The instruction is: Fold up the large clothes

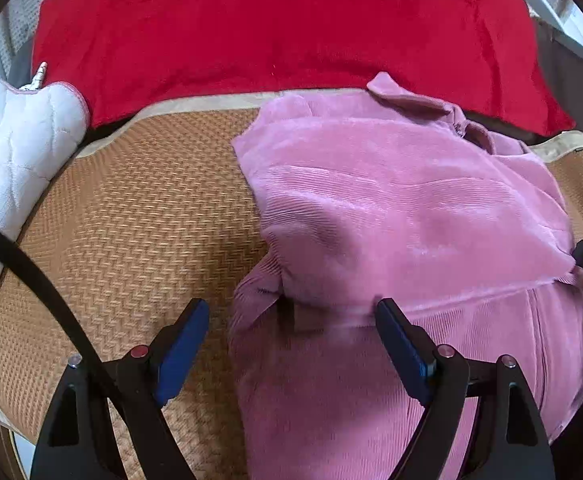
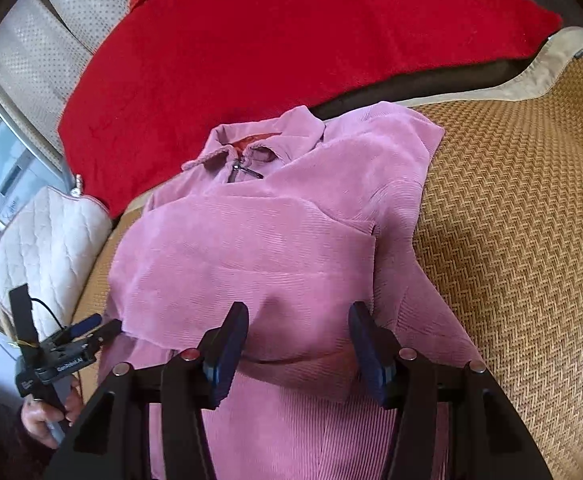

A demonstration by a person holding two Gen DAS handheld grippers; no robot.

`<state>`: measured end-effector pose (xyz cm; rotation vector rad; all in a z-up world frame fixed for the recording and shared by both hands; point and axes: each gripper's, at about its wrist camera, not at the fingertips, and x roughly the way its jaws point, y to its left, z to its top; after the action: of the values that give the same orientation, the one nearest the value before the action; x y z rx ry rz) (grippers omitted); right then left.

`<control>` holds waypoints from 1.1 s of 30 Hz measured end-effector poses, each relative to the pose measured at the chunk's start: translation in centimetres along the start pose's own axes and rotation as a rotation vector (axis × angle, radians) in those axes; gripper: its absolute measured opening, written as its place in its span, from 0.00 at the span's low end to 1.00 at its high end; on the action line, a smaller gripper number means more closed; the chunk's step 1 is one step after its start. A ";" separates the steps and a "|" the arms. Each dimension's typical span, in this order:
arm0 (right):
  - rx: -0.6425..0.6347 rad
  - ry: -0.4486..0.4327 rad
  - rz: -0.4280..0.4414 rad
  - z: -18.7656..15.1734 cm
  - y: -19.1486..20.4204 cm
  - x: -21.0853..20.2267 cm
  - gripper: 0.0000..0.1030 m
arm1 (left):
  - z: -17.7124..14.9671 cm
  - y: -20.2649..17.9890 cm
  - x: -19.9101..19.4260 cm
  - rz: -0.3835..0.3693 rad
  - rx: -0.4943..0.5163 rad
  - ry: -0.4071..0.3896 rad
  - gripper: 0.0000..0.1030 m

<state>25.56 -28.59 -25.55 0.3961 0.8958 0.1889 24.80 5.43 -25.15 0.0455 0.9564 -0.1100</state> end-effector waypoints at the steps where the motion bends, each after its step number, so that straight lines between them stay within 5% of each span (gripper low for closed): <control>1: 0.003 0.003 0.010 0.0 -0.1 -0.3 0.54 | -0.2 0.3 -0.4 -0.002 0.000 -0.007 0.83; 13: 0.044 0.043 0.036 -4.7 -3.6 -4.5 0.61 | -7.3 2.9 -4.2 -0.054 -0.053 -0.017 0.83; 25: -0.014 0.013 0.021 -6.3 -1.2 -4.4 0.61 | -8.3 -2.0 -4.5 0.127 0.167 -0.081 0.83; 33: -0.058 0.002 0.015 -3.4 1.4 -2.6 0.61 | -7.4 -2.9 -4.7 0.137 0.167 -0.118 0.83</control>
<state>21.28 -27.29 -24.98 0.3482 0.8872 0.2283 15.73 3.59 -25.57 0.2551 0.8222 -0.0652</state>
